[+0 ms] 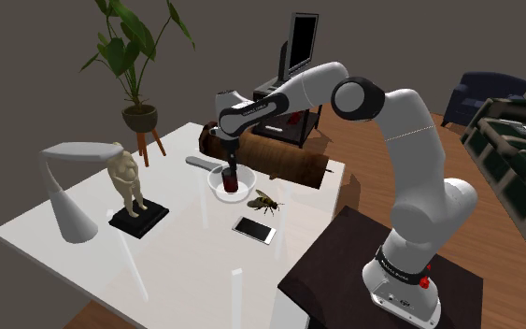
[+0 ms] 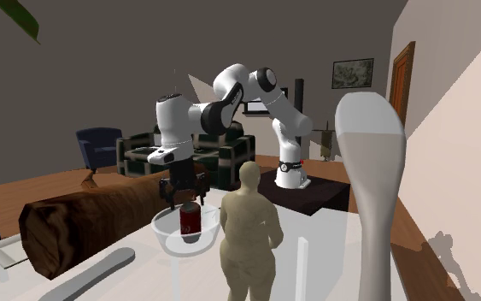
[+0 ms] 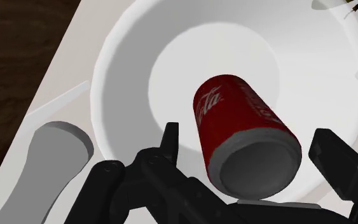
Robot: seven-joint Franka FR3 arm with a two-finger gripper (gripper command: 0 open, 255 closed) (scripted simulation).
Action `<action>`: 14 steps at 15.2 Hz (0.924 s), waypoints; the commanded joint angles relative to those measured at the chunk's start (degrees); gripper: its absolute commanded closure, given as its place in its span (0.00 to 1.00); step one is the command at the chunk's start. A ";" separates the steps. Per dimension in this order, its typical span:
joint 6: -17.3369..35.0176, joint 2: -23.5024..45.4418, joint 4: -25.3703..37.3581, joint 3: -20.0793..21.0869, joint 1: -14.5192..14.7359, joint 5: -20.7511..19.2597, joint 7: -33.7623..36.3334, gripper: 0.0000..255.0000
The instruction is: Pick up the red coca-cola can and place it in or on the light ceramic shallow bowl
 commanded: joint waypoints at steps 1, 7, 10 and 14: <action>0.00 0.00 0.00 0.00 0.00 0.00 0.00 0.00; -5.88 -2.29 3.82 0.86 0.02 1.26 -0.87 0.00; -5.88 -2.29 3.82 0.86 0.02 1.26 -0.87 0.00; -5.88 -2.29 3.82 0.86 0.02 1.26 -0.87 0.00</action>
